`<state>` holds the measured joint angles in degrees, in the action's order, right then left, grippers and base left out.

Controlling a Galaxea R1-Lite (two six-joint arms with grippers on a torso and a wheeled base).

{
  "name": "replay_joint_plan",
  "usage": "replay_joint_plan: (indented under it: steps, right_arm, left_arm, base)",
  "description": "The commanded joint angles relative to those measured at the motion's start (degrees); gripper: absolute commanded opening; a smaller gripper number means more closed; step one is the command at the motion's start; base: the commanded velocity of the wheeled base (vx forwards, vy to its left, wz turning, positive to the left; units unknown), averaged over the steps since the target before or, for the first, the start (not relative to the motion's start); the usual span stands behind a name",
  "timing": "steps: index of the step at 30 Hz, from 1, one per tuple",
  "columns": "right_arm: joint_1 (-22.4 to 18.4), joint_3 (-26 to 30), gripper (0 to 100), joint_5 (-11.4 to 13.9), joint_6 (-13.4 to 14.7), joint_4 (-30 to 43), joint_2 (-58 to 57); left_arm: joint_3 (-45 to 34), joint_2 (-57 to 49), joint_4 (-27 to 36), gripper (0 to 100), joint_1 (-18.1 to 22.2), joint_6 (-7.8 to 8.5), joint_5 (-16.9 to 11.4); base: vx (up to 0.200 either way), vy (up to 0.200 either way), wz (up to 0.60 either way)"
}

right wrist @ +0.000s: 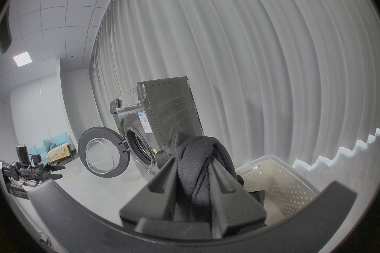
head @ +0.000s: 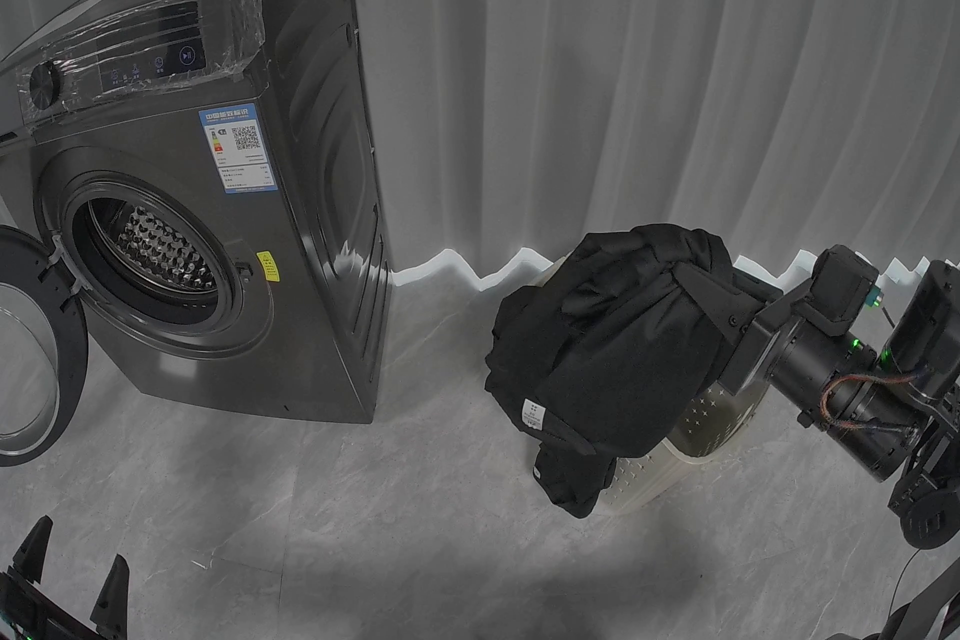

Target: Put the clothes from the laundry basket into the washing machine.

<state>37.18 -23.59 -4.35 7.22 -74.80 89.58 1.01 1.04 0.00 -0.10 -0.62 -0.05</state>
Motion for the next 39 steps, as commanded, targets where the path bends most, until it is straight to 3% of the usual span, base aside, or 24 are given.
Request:
replay_joint_plan:
  steps: [1,5,11,39]
  right_arm:
    - [-0.27,-0.23,0,-0.66,-0.19,0.18,-0.54]
    - [-0.36,-0.49,0,-3.47,-0.36,0.45,-0.46]
    - [-1.67,-0.49,0,-5.32,-0.89,0.62,-0.46]
    - [-2.11,0.21,0,-5.32,-1.24,0.62,0.16]
  left_arm:
    - [-1.01,-1.04,0.09,100,0.01,0.27,0.14]
    - [-1.01,-1.04,0.09,100,0.01,0.27,0.14]
    - [-1.01,-1.04,0.00,100,0.01,-0.17,-0.21]
    - [-1.01,-1.04,0.00,100,0.01,-0.17,-0.21]
  base:
    - [-0.200,0.000,0.00]
    - [0.000,0.000,0.00]
    - [0.000,0.133,0.00]
    - [0.000,0.200,0.00]
